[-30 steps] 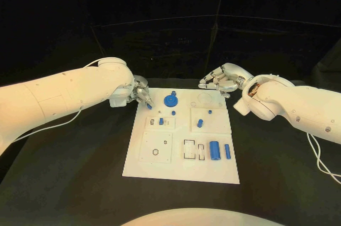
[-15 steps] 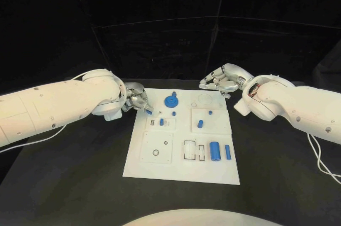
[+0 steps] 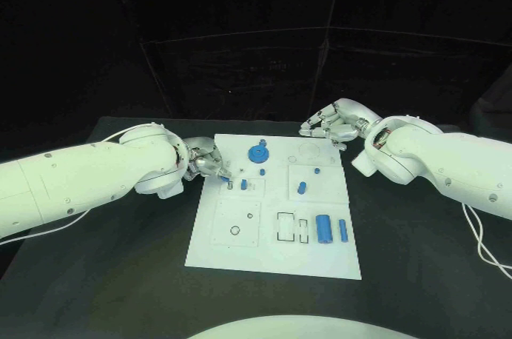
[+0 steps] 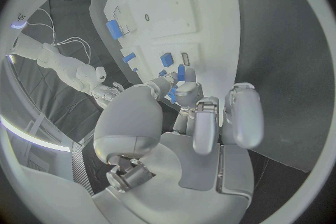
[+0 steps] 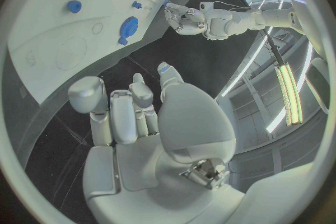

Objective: Assemble the parts on the task board

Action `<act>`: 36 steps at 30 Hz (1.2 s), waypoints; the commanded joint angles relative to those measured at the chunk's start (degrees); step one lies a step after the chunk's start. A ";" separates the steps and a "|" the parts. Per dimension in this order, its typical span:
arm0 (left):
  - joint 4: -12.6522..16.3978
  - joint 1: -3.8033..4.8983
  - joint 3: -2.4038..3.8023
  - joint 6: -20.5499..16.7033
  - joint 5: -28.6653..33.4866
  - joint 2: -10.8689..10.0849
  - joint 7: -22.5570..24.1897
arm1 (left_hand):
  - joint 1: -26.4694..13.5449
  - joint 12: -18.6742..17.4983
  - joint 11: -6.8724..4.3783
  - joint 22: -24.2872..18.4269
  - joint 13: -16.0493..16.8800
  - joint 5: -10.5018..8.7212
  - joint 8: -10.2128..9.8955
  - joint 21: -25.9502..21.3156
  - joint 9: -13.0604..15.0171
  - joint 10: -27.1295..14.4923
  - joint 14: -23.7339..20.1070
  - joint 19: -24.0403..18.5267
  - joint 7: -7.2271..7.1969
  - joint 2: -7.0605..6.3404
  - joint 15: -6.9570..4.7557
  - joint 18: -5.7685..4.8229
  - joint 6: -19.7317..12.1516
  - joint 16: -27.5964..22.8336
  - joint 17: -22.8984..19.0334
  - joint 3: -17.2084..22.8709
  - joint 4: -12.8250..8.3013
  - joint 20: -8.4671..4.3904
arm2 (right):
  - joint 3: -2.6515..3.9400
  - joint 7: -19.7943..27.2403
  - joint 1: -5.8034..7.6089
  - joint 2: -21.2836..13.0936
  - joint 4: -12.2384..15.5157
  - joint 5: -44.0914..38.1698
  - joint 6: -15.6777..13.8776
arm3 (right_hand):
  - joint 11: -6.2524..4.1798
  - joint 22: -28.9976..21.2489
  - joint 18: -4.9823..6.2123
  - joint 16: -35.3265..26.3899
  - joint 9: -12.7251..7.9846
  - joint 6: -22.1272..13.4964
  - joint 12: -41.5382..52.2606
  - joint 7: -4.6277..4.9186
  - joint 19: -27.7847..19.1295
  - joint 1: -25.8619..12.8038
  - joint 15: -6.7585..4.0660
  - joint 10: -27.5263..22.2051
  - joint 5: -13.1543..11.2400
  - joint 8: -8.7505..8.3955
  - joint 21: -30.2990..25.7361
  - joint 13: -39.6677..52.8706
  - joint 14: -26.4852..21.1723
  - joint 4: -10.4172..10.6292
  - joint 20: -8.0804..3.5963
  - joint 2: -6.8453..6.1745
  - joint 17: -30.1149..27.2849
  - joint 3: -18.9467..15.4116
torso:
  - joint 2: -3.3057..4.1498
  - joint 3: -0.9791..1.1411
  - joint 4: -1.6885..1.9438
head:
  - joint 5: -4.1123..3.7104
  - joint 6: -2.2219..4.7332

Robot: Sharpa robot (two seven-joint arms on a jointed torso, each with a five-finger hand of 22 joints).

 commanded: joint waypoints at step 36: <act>-1.45 -0.89 -0.13 2.68 -4.35 2.54 -2.44 | -1.22 -0.31 -0.49 1.01 -0.19 0.01 2.13 -0.32 1.13 0.49 5.95 1.17 -0.90 -0.53 -0.52 0.15 -0.15 0.19 15.10 7.17 -5.12 -0.31 | 0.02 0.62 0.04 0.13 0.12 0.15 0.38 | -0.16 -0.05 1.06 -0.12 0.02 0.23 0.22 -0.20 -0.01 0.33 -0.27 -0.42 0.14 0.27 -0.31 -0.04 2.15 0.08 -0.21 0.32 -0.07 -0.19 | 0.07 0.06 -0.06 | 0.04 -1.08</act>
